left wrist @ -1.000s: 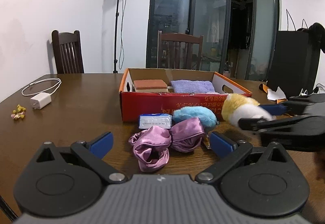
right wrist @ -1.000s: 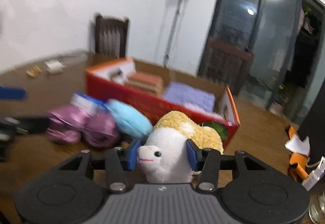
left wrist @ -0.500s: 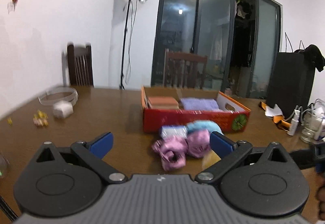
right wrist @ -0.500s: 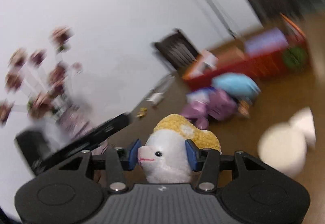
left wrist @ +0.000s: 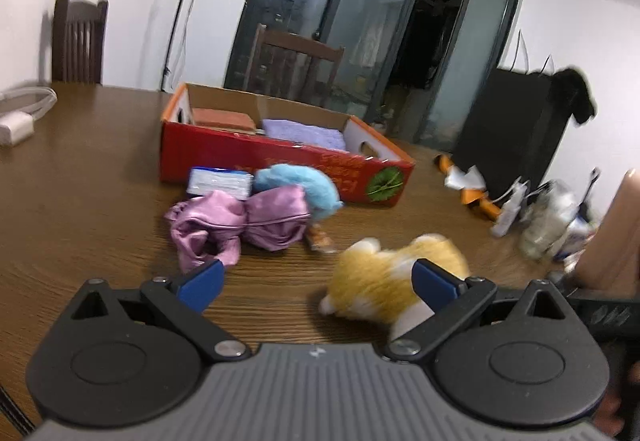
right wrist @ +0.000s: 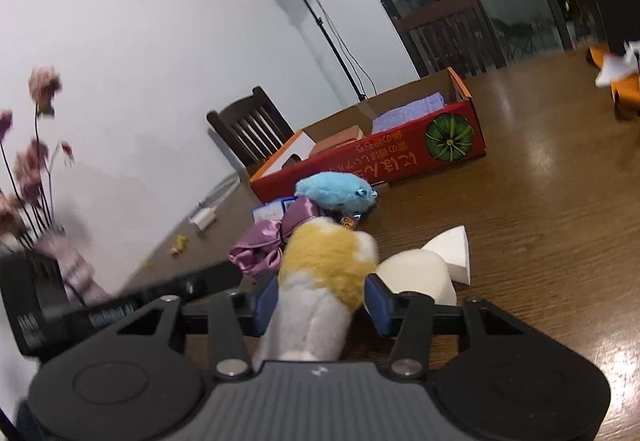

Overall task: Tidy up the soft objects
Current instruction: 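Lift the plush lamb with both grippers toward the red box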

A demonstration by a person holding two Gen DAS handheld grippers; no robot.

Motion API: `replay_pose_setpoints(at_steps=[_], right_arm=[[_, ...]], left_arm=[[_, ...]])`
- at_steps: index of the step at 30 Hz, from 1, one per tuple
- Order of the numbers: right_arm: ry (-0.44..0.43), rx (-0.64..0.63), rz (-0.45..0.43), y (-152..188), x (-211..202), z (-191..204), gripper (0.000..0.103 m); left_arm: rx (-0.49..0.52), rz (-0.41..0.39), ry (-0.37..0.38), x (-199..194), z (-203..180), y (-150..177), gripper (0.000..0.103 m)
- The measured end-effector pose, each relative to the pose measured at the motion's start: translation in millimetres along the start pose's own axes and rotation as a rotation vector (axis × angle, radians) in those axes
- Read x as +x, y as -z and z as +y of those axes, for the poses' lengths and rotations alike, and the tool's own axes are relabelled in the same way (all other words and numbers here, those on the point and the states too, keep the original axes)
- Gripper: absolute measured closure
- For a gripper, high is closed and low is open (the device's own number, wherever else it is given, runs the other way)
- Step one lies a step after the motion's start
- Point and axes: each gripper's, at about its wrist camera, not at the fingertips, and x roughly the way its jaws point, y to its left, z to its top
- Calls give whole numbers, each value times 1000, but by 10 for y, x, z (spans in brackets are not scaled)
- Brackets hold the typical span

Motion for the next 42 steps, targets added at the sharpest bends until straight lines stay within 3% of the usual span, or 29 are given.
replay_pose_setpoints(at_steps=[2, 6, 9, 10, 14, 17, 20, 25, 29, 32, 34, 37, 39, 42], right_arm=[[-9, -22, 17, -7, 76, 69, 59], [-39, -66, 79, 26, 210, 201, 64], [-208, -133, 168, 85, 258, 353, 65], [-228, -154, 182, 101, 237, 406, 65], [-136, -165, 133, 16, 81, 381, 63], [-57, -139, 83, -100, 27, 267, 63], [-42, -148, 62, -180, 143, 284, 63], [-81, -205, 64, -243, 461, 495, 63], [-30, -255, 158, -74, 628, 680, 63], [-173, -233, 246, 106, 594, 777, 64], [-211, -260, 231, 129, 509, 867, 65], [-181, -226, 161, -10, 440, 814, 65], [-129, -189, 127, -94, 500, 724, 51], [-138, -112, 152, -124, 674, 620, 49]], left_arm=[[7, -19, 18, -71, 12, 5, 1], [26, -15, -19, -176, 61, 46, 1], [26, -24, -46, -258, 125, 61, 1], [32, -25, -53, -280, 137, 61, 1], [71, 10, -43, -313, 125, 103, 0], [111, 41, 4, -328, 19, 232, 0], [176, 57, 14, -321, -72, 373, 1], [174, 61, -104, -439, 199, 438, 10], [121, 11, -287, -621, 507, 428, 10], [-4, -37, -359, -686, 700, 346, 10], [-71, -43, -332, -709, 777, 272, 10], [-151, -27, -217, -658, 791, 193, 10], [-231, -1, -143, -577, 794, 192, 10], [-301, 14, -103, -504, 781, 221, 10]])
